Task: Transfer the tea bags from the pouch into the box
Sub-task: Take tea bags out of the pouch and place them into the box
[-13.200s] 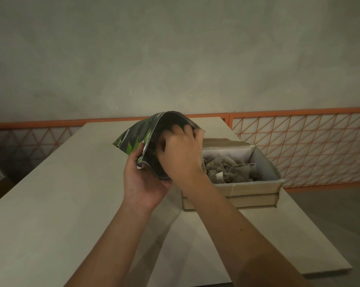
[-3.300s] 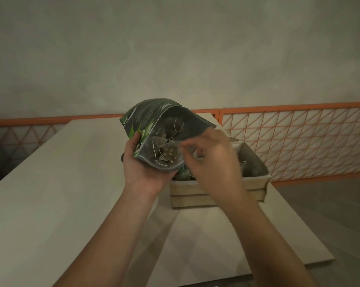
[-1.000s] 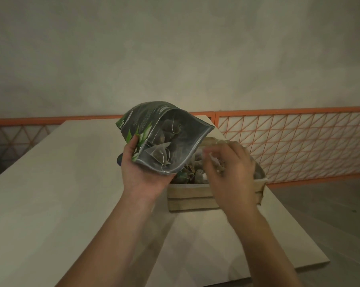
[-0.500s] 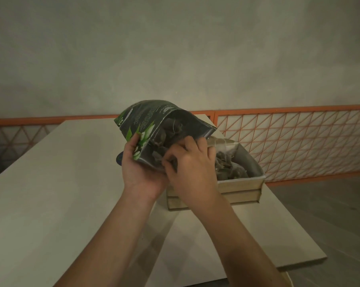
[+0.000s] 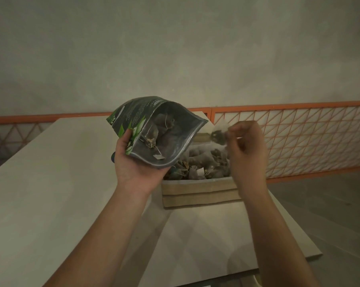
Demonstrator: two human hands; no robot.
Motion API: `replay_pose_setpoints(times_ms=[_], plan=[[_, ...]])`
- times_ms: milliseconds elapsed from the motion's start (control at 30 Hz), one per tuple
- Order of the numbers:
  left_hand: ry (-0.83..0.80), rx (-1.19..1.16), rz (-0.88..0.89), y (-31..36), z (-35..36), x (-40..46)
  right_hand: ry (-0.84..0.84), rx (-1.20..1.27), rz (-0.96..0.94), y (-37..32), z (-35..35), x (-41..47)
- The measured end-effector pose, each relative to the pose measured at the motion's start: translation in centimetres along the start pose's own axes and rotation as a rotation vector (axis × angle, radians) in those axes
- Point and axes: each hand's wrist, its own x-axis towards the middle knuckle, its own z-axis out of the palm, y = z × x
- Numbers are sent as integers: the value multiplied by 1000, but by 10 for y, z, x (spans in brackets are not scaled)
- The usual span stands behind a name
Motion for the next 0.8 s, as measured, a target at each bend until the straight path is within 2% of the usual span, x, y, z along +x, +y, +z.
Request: replay_pose_setpoints(times_ms=[167,333,500,567,633,700,733,800], plan=[[-6,17,-14,-3,2,3,-52,-299,-6,38,-31,18],[10,13,-28,-10,4,4,-140,-497,23,64,-42,16],[29,26,-26,-15,4,4,-157,-647,-190,68,-39,17],[29,29,-31,-15,3,5,-156,-754,-216,67,-37,16],[31,30,-35,-14,3,4,-208,-953,-195,67,-37,14],[27,27,-36,-14,3,4,-330,-1101,-70,61,-37,12],[27,25,-34,-14,4,4,-370,-1115,-18,59,-36,11],[30,22,-27,-13,4,4,-330,-1051,-29,54,-32,10]])
